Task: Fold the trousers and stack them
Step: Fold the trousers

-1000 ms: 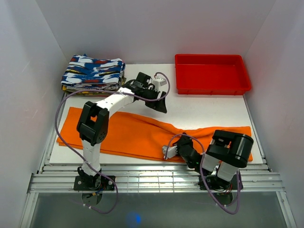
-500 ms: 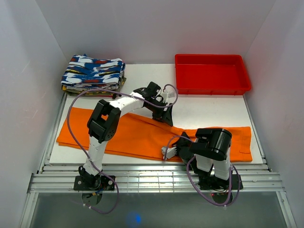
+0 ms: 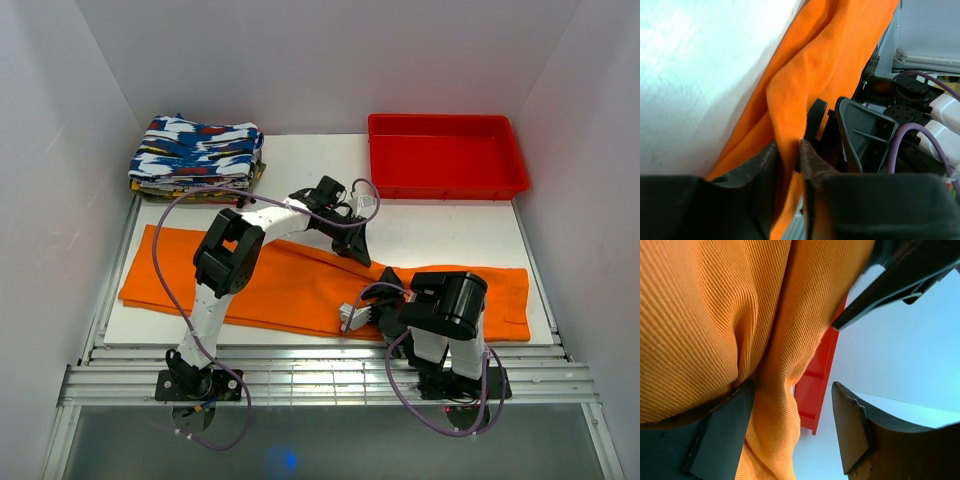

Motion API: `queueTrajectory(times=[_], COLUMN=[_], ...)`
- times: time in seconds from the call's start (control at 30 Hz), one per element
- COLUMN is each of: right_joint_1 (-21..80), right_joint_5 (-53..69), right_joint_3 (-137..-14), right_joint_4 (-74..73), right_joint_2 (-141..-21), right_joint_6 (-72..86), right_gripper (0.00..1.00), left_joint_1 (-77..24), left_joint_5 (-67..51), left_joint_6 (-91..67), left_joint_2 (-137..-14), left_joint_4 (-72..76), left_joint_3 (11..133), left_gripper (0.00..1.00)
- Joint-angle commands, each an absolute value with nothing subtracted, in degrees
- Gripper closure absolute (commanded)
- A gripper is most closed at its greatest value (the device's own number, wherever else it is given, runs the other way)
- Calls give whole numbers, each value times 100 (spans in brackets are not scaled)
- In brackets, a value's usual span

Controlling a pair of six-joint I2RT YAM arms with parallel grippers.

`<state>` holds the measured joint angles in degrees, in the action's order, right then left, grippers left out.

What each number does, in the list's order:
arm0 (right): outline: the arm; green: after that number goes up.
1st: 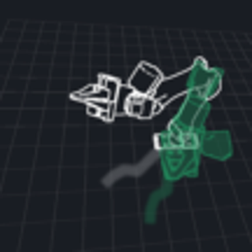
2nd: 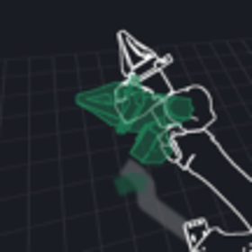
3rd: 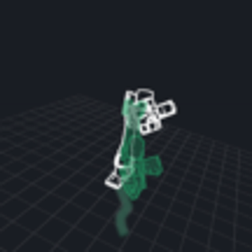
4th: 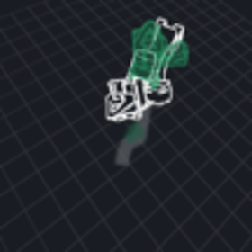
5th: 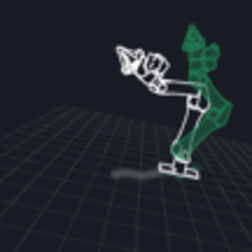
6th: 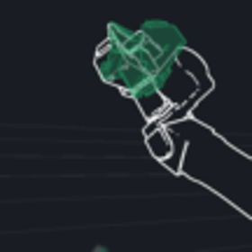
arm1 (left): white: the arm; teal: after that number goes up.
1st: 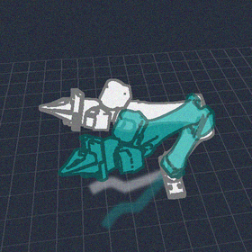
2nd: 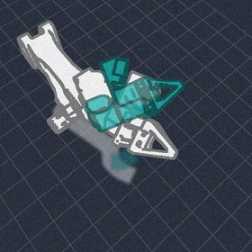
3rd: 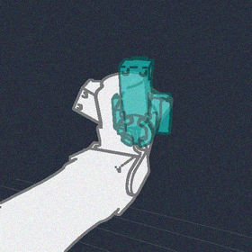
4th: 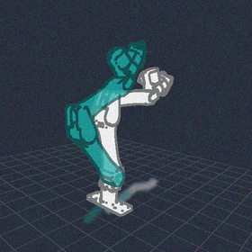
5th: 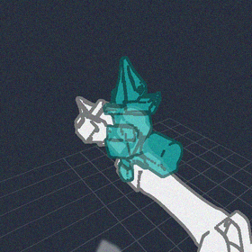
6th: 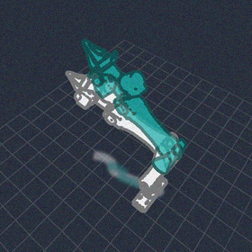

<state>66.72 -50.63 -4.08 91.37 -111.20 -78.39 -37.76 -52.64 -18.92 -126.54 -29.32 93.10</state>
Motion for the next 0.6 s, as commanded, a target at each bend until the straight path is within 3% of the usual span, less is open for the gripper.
queueTrajectory(times=[0.0,0.07,0.1,0.13,0.57], right_joint_1=[6785,6811,6829,6855,7014], right_joint_5=[-4772,-4755,-4755,-4737,-4632], right_joint_3=[246,264,272,281,273], right_joint_4=[9677,9729,9729,9721,8422], right_joint_2=[-11610,-11672,-11689,-11716,-10987], right_joint_6=[-8069,-8051,-8042,-8025,-7322], right_gripper=[29,34,34,36,45], left_joint_1=[-3806,-3797,-3797,-3797,-3814], left_joint_5=[-5441,-5151,-5020,-4705,-2559], left_joint_6=[-2364,-2443,-2417,-2391,-362], left_joint_2=[-12419,-12210,-12138,-12068,-11312], left_joint_4=[-1806,-1356,-936,-714,1827], left_joint_3=[9176,8957,8878,8686,7235], left_gripper=[69,79,93,99,100])
